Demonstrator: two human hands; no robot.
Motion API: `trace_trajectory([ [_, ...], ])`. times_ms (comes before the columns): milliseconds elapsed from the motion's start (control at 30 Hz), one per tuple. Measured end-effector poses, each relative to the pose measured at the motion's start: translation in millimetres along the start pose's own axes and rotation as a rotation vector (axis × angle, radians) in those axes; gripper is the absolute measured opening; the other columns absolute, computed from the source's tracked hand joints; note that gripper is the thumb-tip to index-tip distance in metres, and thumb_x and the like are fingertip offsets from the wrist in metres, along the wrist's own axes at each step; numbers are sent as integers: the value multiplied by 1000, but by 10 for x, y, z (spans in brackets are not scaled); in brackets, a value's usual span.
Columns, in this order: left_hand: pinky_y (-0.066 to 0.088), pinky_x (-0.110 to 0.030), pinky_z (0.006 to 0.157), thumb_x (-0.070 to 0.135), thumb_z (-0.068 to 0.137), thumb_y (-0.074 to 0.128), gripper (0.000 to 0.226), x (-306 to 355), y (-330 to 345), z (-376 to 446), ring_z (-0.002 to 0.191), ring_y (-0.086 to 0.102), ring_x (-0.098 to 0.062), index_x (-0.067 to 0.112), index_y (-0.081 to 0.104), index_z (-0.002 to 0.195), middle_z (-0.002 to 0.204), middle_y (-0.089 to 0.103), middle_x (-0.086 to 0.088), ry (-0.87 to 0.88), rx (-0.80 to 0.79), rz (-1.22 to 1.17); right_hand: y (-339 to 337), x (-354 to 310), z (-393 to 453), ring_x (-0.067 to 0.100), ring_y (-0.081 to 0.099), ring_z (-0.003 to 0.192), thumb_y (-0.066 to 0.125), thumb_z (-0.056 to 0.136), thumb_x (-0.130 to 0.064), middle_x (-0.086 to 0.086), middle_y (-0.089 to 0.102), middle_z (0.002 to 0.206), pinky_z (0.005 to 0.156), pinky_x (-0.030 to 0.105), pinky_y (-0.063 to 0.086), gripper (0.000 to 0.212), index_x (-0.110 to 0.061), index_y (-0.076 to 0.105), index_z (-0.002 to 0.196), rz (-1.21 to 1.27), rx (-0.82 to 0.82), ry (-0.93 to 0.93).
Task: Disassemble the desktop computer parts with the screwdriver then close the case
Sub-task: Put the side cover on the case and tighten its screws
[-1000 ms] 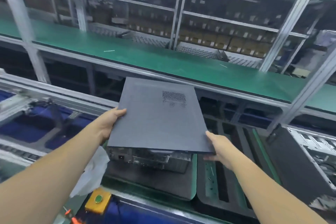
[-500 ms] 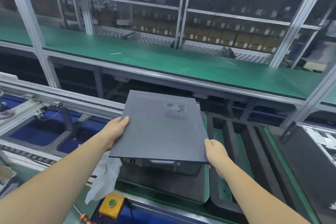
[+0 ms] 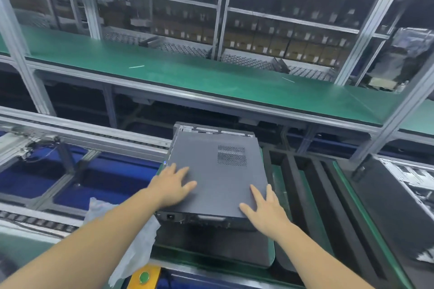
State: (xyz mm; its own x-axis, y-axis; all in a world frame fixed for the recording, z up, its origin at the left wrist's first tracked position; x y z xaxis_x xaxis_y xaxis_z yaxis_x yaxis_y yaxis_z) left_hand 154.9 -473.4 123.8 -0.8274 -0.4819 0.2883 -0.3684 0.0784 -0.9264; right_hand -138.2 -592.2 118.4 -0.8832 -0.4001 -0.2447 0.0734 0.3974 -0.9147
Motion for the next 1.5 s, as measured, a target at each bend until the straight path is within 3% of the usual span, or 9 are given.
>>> trace_trajectory([
  [167,-8,-67,116,100,71,10,103,153,319,-199,156,-15,-22,48,-8,158,170,-15,0,156,-27,181,103,-127,56,31,-15,160,19,102,-73,9,-18,173,130,48,4,81,-31,-6,167,-141,112,-39],
  [300,-7,-70,116,100,68,-5,99,-9,407,-259,156,-17,-22,50,-25,151,169,-19,2,256,59,365,158,-63,83,34,-24,157,12,88,-89,-1,-28,168,129,50,-5,94,-39,-14,164,-203,83,-147],
  [500,0,-70,118,89,77,-10,84,-77,336,-53,157,-13,-23,51,-27,150,169,-17,2,267,85,406,151,-25,231,28,-24,158,9,86,-90,9,-25,171,129,45,-8,95,-39,-21,161,-348,108,-251],
  [767,-9,-60,122,88,71,-21,87,-103,282,160,155,-19,-24,50,-31,149,168,-22,1,320,81,416,235,-51,460,33,-24,157,-19,72,-90,14,-24,170,126,44,-14,100,-34,-31,155,-368,166,-268],
  [867,-9,-61,121,89,72,-20,86,-121,286,207,156,-18,-23,50,-31,149,168,-21,1,325,105,411,238,-39,490,32,-25,157,-19,73,-92,12,-24,170,125,44,-16,104,-35,-26,160,-365,169,-261],
  [1067,-10,-67,118,93,73,-14,84,-94,395,161,156,-17,-23,55,-35,144,168,-20,2,300,125,380,160,-42,450,34,-9,161,11,97,-81,11,-9,174,130,50,-1,87,-32,-8,166,-430,112,-262],
  [1200,-2,-69,118,91,71,-18,84,-92,386,175,157,-12,-25,53,-36,144,170,-14,0,297,123,410,-42,-78,428,25,35,150,19,110,-53,-2,43,159,111,44,39,56,-26,29,158,-333,265,-221],
  [1367,3,-69,117,88,69,-27,83,-87,411,201,157,-10,-28,49,-41,141,170,-12,-2,299,144,442,131,10,390,29,-10,161,25,96,-80,4,-11,174,127,60,9,87,-41,-13,163,-406,89,-285],
  [1500,4,-70,117,88,71,-25,82,-110,420,218,157,-9,-28,49,-41,141,171,-10,-2,313,145,452,232,78,425,29,-14,160,26,103,-70,4,-14,174,128,54,13,79,-41,-22,160,-429,176,-283],
])
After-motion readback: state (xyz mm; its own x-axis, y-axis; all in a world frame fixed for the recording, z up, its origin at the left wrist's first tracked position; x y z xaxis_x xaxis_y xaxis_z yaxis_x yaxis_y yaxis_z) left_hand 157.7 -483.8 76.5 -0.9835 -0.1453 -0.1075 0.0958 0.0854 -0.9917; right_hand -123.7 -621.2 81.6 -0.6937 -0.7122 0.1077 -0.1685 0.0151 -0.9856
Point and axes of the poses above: each hand's wrist, its own z-axis towards the middle knuckle, its own y-axis out of the palm, x = y × z, the point moved 2 cm from there along z, towards the middle knuckle
